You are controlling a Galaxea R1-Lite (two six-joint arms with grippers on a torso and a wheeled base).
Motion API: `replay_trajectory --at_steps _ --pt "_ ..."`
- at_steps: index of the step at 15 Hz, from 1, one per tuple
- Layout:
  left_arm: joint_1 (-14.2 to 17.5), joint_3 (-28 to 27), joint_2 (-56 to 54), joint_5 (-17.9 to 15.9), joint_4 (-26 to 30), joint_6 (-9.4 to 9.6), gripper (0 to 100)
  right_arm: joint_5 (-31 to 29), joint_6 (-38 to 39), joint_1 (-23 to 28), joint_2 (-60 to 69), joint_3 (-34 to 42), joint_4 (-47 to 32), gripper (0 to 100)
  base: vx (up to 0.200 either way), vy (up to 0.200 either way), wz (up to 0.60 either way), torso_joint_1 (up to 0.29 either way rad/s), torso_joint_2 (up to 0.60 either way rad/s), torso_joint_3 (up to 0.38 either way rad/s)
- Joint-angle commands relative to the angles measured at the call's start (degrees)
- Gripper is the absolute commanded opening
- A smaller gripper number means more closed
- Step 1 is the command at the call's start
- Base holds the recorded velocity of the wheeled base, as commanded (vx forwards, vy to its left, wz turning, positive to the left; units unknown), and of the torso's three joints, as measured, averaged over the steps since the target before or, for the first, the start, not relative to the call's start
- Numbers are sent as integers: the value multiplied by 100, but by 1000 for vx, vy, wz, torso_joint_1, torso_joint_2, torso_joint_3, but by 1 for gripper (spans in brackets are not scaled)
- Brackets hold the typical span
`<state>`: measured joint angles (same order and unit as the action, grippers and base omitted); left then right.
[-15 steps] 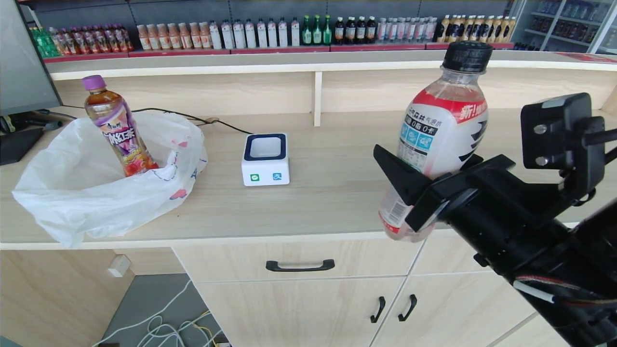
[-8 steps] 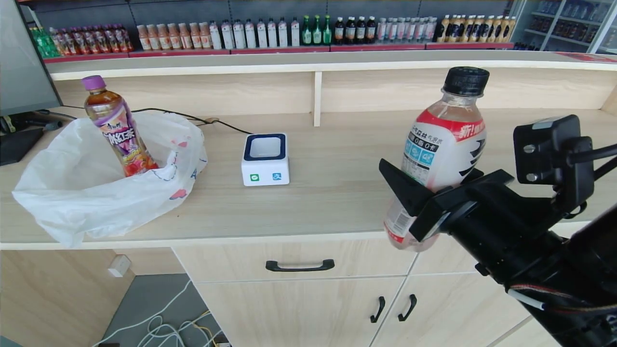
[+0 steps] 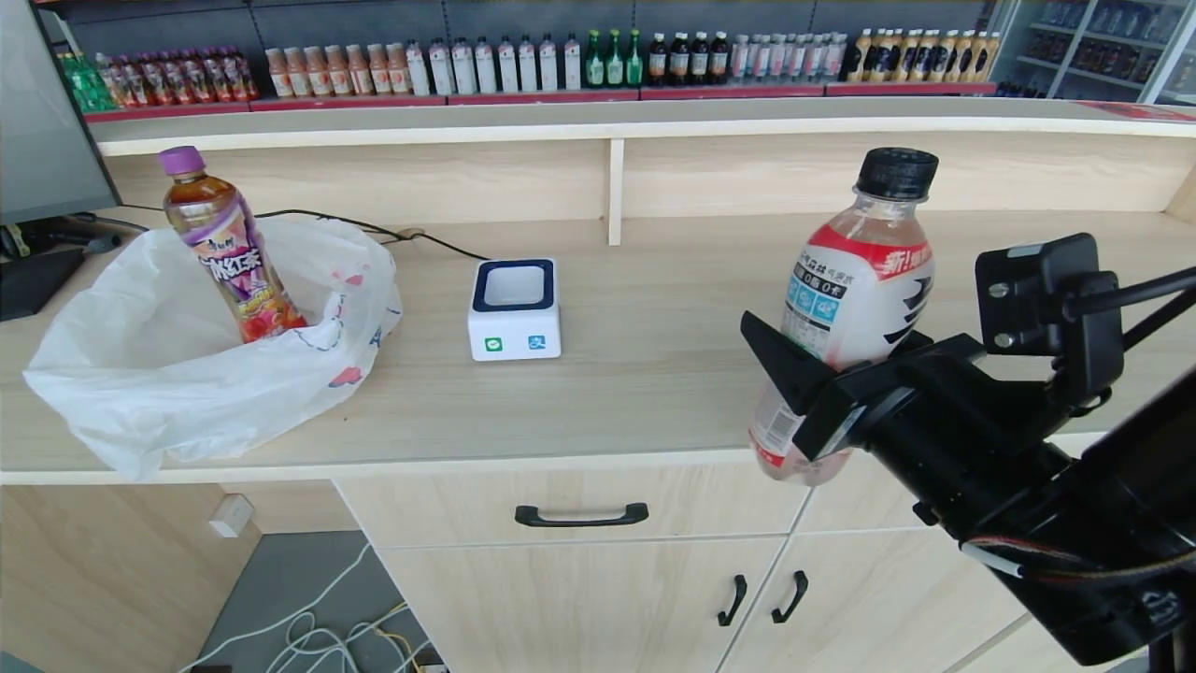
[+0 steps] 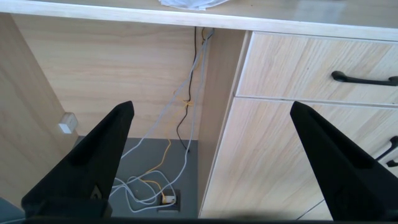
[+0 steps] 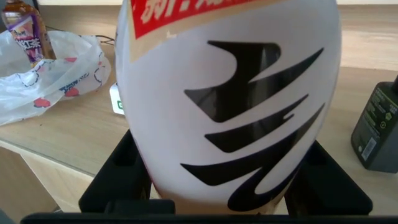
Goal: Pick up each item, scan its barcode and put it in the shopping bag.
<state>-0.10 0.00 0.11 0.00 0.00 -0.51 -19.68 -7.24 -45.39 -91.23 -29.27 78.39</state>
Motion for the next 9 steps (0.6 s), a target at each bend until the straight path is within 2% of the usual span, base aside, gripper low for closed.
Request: replay_trajectory --at_steps 1,9 --pt "1 0 -2 0 0 -2 100 -1 30 30 -105 -53 1 0 0 200 0 2 2 7" --pt "1 0 -2 0 0 -2 100 -1 30 83 -87 -70 10 0 0 200 0 1 4 2"
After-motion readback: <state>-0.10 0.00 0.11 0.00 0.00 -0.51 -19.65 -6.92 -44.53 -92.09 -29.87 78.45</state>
